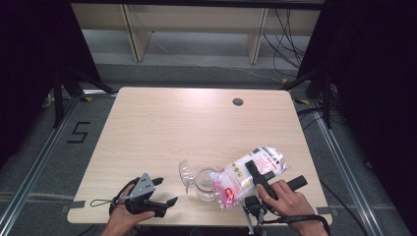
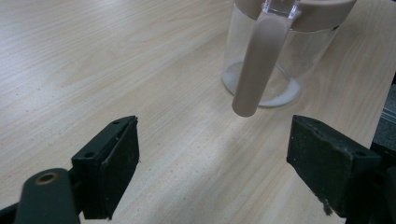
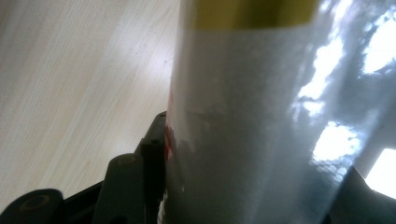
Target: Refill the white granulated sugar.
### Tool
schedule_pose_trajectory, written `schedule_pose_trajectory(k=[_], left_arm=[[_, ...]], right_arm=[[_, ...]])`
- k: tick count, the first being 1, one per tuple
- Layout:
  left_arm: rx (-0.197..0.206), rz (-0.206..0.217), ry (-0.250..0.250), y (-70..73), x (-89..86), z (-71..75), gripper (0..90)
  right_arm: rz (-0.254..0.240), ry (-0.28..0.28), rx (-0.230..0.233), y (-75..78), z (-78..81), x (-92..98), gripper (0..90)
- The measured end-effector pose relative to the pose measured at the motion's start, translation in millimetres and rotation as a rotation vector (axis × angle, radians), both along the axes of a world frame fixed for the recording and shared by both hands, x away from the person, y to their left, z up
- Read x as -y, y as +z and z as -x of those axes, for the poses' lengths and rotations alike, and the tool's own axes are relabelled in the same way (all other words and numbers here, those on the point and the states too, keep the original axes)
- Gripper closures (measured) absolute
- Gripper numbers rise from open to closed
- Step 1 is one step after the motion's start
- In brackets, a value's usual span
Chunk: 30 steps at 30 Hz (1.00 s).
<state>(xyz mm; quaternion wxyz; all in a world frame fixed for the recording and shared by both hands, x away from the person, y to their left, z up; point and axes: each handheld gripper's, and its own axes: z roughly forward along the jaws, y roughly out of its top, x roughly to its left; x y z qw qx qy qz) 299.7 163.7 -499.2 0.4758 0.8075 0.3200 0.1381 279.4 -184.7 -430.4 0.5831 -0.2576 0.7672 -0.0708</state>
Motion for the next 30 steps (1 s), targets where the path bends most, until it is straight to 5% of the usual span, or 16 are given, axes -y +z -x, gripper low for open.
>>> schedule_pose_trajectory(k=[8, 10, 11, 22, 24, 26, 30], left_arm=[[-0.008, 0.005, 0.001, 0.7, 1.3, -0.1, 16.5], [0.002, -0.032, -0.005, 1.7, -1.3, -1.4, 16.5], [-0.009, -0.005, -0.003, 1.2, -0.2, -1.0, 16.5], [-0.009, -0.002, -0.003, 0.6, 0.4, -0.4, 16.5], [-0.008, -0.001, -0.003, 0.7, 0.5, -0.4, 16.5], [-0.009, 0.007, -0.004, 0.6, 1.5, -0.1, 16.5], [-0.006, 0.005, -0.009, 0.1, 2.1, 1.0, 16.5]], right_arm=[[0.011, 0.003, -0.001, 1.0, -0.1, 1.6, 51.0], [-0.005, -0.007, -0.002, -0.8, 0.4, 2.9, 51.0], [-0.017, -0.014, -0.002, -1.8, 0.9, 3.7, 51.1], [-0.014, -0.006, -0.005, -1.2, 0.8, 3.4, 51.3], [0.017, 0.020, 0.001, 1.6, -0.2, 1.2, 51.3], [-0.025, -0.011, 0.002, -1.0, 1.8, 2.9, 51.3], [0.024, 0.024, 0.008, 1.7, 0.6, -0.4, 51.4]])
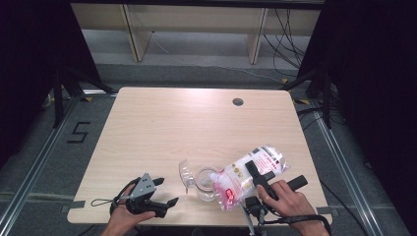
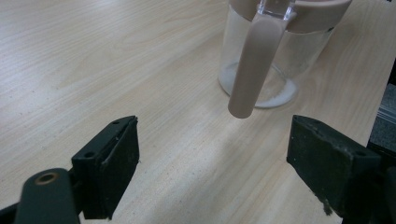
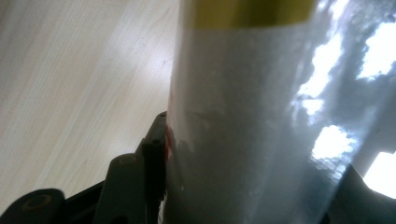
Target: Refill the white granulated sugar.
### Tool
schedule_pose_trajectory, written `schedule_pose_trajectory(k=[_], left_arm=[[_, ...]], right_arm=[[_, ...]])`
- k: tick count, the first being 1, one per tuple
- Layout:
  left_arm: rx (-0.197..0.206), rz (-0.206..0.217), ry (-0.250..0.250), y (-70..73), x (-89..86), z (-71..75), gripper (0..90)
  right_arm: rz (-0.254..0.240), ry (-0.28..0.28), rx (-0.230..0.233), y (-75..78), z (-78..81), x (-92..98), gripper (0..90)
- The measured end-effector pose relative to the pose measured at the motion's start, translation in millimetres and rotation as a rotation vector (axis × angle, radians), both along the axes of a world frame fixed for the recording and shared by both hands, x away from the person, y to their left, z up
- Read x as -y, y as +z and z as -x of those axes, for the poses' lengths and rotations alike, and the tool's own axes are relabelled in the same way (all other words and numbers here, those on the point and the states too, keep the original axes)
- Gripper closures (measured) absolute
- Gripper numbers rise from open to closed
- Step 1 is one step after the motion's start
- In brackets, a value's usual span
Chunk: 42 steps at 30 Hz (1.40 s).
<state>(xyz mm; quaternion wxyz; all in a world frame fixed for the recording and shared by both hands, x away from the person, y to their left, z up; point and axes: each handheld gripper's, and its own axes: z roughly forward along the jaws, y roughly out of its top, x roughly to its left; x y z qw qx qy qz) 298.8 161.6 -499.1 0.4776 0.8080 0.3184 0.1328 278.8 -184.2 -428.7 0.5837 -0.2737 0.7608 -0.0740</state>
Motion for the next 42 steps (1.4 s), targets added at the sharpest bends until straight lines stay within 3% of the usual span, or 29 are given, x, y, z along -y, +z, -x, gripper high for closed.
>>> schedule_pose_trajectory(k=[2, 3, 9, 10, 11, 18, 19, 23, 29, 31, 32, 39, 42], left_arm=[[0.009, -0.001, 0.000, 0.8, 0.4, 1.4, 16.5], [0.016, -0.017, -0.010, 1.3, -0.9, 1.1, 16.5], [0.012, 0.002, -0.002, 0.6, 0.8, 1.3, 16.5], [0.015, -0.039, -0.011, 1.4, -1.4, 0.2, 16.5], [0.010, -0.006, -0.007, 0.7, 0.6, 1.0, 16.5], [0.007, -0.006, -0.012, 0.9, 1.5, 0.4, 16.5], [0.004, 0.009, -0.008, 0.5, 2.6, 0.6, 16.5], [0.007, -0.008, -0.013, 0.9, 1.6, 0.2, 16.4], [0.008, 0.007, -0.008, 1.2, 2.1, 0.6, 16.4], [0.026, -0.009, -0.025, 1.6, 1.0, -0.9, 16.4], [0.007, 0.001, -0.011, 1.1, 1.7, 0.8, 16.4], [0.008, 0.003, -0.013, 1.6, 1.7, 0.6, 16.4], [0.029, -0.013, -0.022, 2.2, 0.5, -0.5, 16.4]], right_arm=[[-0.025, -0.025, -0.003, -1.7, 0.7, 0.5, 51.5], [-0.007, -0.012, -0.007, -0.2, -0.2, -0.7, 51.5], [-0.023, -0.024, 0.002, 0.0, 2.7, -2.9, 51.6], [-0.022, -0.024, 0.002, 0.1, 2.7, -3.0, 51.6], [-0.014, -0.025, 0.003, 0.9, 2.6, -3.2, 51.6], [-0.012, -0.024, 0.000, -0.2, 1.2, -1.8, 51.8], [-0.011, -0.024, 0.000, -0.2, 1.2, -1.6, 51.8], [-0.019, -0.026, 0.002, 0.9, 1.6, -1.4, 51.9], [-0.021, -0.016, -0.003, 0.6, 0.8, -2.1, 52.0], [-0.028, -0.021, -0.008, -0.5, 0.4, -1.6, 52.1], [-0.020, -0.020, -0.009, 0.1, 0.0, -1.3, 52.2], [-0.010, -0.002, -0.011, 1.9, -0.6, -2.3, 52.4], [-0.018, -0.002, -0.019, 2.1, -0.4, -2.1, 52.5]])
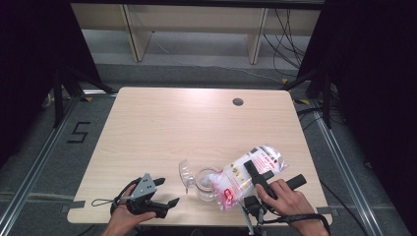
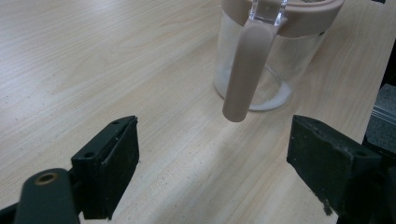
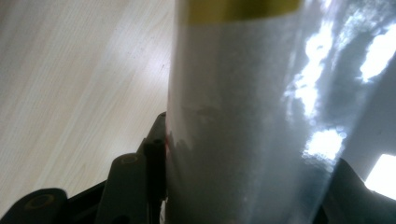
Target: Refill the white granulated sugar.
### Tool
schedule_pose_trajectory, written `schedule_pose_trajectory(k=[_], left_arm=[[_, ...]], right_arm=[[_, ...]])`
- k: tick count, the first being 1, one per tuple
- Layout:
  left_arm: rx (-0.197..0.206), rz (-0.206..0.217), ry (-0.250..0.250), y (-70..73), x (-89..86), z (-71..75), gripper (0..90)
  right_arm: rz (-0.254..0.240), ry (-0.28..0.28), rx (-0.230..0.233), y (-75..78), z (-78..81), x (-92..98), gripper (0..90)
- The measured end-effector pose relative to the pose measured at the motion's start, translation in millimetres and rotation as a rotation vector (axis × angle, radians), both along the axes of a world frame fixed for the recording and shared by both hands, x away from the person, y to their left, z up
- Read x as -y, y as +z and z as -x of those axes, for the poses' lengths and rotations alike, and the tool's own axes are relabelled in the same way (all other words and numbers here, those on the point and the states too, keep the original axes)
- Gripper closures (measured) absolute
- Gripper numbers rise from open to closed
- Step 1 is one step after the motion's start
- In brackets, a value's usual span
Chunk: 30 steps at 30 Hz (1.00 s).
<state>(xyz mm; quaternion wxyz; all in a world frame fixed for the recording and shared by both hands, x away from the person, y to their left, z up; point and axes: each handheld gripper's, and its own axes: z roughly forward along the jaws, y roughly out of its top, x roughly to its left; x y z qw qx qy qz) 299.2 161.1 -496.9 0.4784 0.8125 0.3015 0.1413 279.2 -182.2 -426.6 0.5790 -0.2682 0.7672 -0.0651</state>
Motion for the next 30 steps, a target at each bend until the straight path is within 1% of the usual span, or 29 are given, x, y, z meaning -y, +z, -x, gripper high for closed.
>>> schedule_pose_trajectory(k=[2, 4, 5, 6, 8, 10, 11, 12, 13, 14, 15, 16, 17, 18, 19, 20, 21, 22, 23, 26, 27, 28, 29, 30], left_arm=[[0.001, 0.002, -0.004, 0.0, -0.2, -0.1, 16.4], [0.001, 0.005, -0.002, -0.1, 0.0, -0.4, 16.4], [0.000, 0.000, 0.001, 0.0, 0.1, 0.0, 16.4], [-0.019, 0.014, 0.009, -0.8, 0.9, 1.2, 16.4], [-0.018, 0.016, 0.012, -0.5, 1.1, 1.2, 16.4], [0.001, -0.001, -0.001, 0.0, 0.2, -0.2, 16.4], [-0.022, 0.014, 0.010, -0.8, 1.0, 1.2, 16.4], [-0.019, 0.013, 0.009, -0.7, 0.9, 1.3, 16.4], [-0.015, 0.016, 0.011, -0.4, 0.9, 1.1, 16.4], [-0.009, 0.012, 0.007, -0.2, 0.5, 0.5, 16.4], [0.002, 0.003, -0.002, -0.1, -0.1, -0.4, 16.4], [-0.001, 0.002, -0.001, -0.2, -0.3, -0.2, 16.4], [0.001, -0.003, -0.004, -0.1, -0.9, -0.2, 16.4], [0.005, -0.019, -0.006, 0.4, -2.2, -0.9, 16.4], [0.000, 0.005, 0.003, 0.0, -0.7, -0.2, 16.3], [0.000, 0.003, 0.000, 0.2, -0.9, -0.5, 16.4], [0.003, -0.011, -0.003, 0.2, -1.6, -0.9, 16.4], [0.000, -0.008, -0.003, 0.1, -1.1, -0.5, 16.4], [0.003, -0.014, -0.001, 0.4, -1.1, -0.5, 16.4], [0.001, -0.007, -0.003, -0.1, -0.7, -0.9, 16.4], [-0.011, -0.010, 0.004, 0.0, -0.7, -0.1, 16.4], [-0.017, -0.004, 0.015, -0.3, -0.1, 0.7, 16.4], [-0.014, -0.006, 0.008, 0.0, -0.5, 0.3, 16.3], [-0.014, -0.003, 0.012, -0.1, -0.3, 0.6, 16.4]], right_arm=[[0.002, 0.000, 0.005, -0.1, 0.2, -0.3, 52.5], [-0.002, 0.000, 0.000, -0.2, -0.1, -0.1, 52.6], [-0.002, 0.002, -0.002, -0.2, -0.3, 0.1, 52.6], [-0.001, 0.003, -0.003, -0.2, -0.4, 0.1, 52.6], [0.001, 0.005, -0.002, 0.0, -0.7, 0.2, 52.7], [0.000, 0.005, -0.002, -0.2, -0.8, 0.6, 52.7], [-0.033, -0.019, -0.008, -2.3, 0.3, 2.5, 52.7], [-0.015, -0.012, -0.004, -1.1, 0.1, 1.7, 52.7], [-0.042, -0.031, -0.007, -2.9, 1.0, 3.1, 52.7], [-0.036, -0.026, -0.006, -2.2, 0.9, 2.8, 52.8], [-0.014, -0.014, -0.005, -0.5, 0.5, 1.6, 52.8], [-0.024, -0.015, -0.006, -0.8, 0.8, 2.1, 52.8], [-0.018, -0.012, -0.005, 0.1, 0.6, 1.8, 52.8], [-0.018, -0.013, -0.004, 0.4, 0.7, 1.8, 52.8], [-0.018, -0.013, -0.002, 0.7, 0.8, 1.8, 52.8], [-0.018, -0.010, -0.003, 1.2, 0.7, 1.8, 52.8], [-0.009, 0.004, -0.002, 2.2, 0.0, 1.3, 52.9], [-0.013, -0.003, -0.002, 2.0, 0.4, 1.7, 52.9], [-0.017, -0.009, -0.002, 1.7, 0.7, 2.1, 52.9], [-0.012, -0.007, -0.002, 1.8, 0.9, 1.9, 52.9], [-0.002, 0.003, 0.000, 2.4, 0.6, 1.2, 52.9], [0.001, 0.007, 0.001, 2.7, 0.4, 0.8, 52.9], [-0.017, -0.013, 0.000, 1.7, 1.5, 1.6, 52.9], [-0.013, -0.010, 0.001, 1.7, 1.5, 1.2, 53.0]])
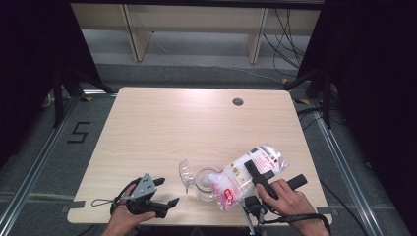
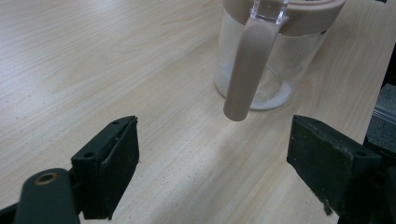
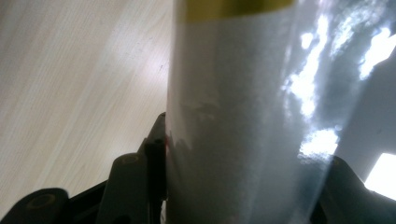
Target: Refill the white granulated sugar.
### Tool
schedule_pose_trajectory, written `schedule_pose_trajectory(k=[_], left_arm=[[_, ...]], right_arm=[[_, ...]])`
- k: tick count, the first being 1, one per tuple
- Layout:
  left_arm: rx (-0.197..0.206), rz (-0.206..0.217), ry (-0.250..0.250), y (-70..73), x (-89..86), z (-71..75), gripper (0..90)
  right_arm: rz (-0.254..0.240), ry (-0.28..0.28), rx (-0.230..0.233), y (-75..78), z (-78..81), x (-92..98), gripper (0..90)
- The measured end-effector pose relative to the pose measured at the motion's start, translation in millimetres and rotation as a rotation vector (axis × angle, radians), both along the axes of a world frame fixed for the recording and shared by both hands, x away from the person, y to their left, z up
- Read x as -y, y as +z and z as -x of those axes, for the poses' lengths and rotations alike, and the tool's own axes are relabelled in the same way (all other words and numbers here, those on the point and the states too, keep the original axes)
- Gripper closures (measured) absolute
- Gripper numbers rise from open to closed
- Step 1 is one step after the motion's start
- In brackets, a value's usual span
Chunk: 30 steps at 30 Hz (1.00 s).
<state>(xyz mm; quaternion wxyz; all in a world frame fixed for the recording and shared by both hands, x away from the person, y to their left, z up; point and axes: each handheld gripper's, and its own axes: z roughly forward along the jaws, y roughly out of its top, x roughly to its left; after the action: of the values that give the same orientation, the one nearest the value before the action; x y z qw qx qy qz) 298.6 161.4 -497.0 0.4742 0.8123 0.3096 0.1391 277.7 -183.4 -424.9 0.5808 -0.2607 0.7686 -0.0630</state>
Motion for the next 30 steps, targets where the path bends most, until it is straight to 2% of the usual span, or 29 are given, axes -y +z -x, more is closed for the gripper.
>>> schedule_pose_trajectory(k=[5, 8, 9, 10, 11, 12, 15, 18, 20, 21, 24, 25, 30], left_arm=[[-0.003, 0.005, -0.001, -0.3, 0.6, 0.2, 16.4], [0.012, -0.008, -0.016, 0.0, -0.2, -1.1, 16.4], [0.011, -0.007, -0.015, 0.0, -0.2, -1.1, 16.3], [0.012, -0.008, -0.015, 0.0, -0.3, -1.1, 16.4], [-0.005, 0.006, 0.001, -0.4, 0.6, 0.2, 16.4], [-0.001, 0.003, -0.004, -0.3, 0.4, -0.1, 16.4], [0.012, -0.007, -0.016, 0.0, -0.2, -1.2, 16.4], [0.012, -0.006, -0.019, -0.3, -0.2, -1.4, 16.4], [0.012, -0.006, -0.020, -0.1, -0.2, -1.3, 16.4], [-0.002, 0.003, -0.002, -0.3, 0.5, 0.1, 16.4], [-0.003, -0.001, -0.002, -0.1, -0.1, -0.1, 16.4], [-0.001, -0.002, -0.001, 0.0, -0.1, -0.1, 16.4], [-0.001, 0.006, -0.006, -0.6, 0.6, -0.3, 16.4]], right_arm=[[0.004, 0.007, 0.002, 0.8, 0.4, -0.9, 53.0], [0.013, 0.020, 0.002, 2.5, -0.7, -0.9, 53.1], [0.003, 0.016, 0.001, 2.3, -0.6, -0.4, 53.1], [-0.013, -0.010, 0.000, 1.3, 0.9, 1.3, 53.1], [-0.004, -0.001, 0.003, 1.9, 0.2, 0.8, 53.1], [0.017, 0.022, 0.007, 3.1, -1.1, -0.3, 53.1], [0.015, 0.023, 0.009, 3.2, -0.9, -0.2, 53.1], [-0.005, -0.011, 0.002, 1.5, 0.8, 1.1, 53.2], [0.011, 0.017, -0.003, 3.7, -0.9, 0.2, 53.2], [0.006, 0.004, -0.002, 3.3, 0.0, 0.8, 53.2], [-0.025, -0.018, -0.005, 1.2, 0.9, 2.7, 53.2], [0.005, 0.005, 0.000, 3.1, -0.1, 1.1, 53.3], [-0.002, -0.002, 0.000, 2.6, 0.2, 1.6, 53.3]])
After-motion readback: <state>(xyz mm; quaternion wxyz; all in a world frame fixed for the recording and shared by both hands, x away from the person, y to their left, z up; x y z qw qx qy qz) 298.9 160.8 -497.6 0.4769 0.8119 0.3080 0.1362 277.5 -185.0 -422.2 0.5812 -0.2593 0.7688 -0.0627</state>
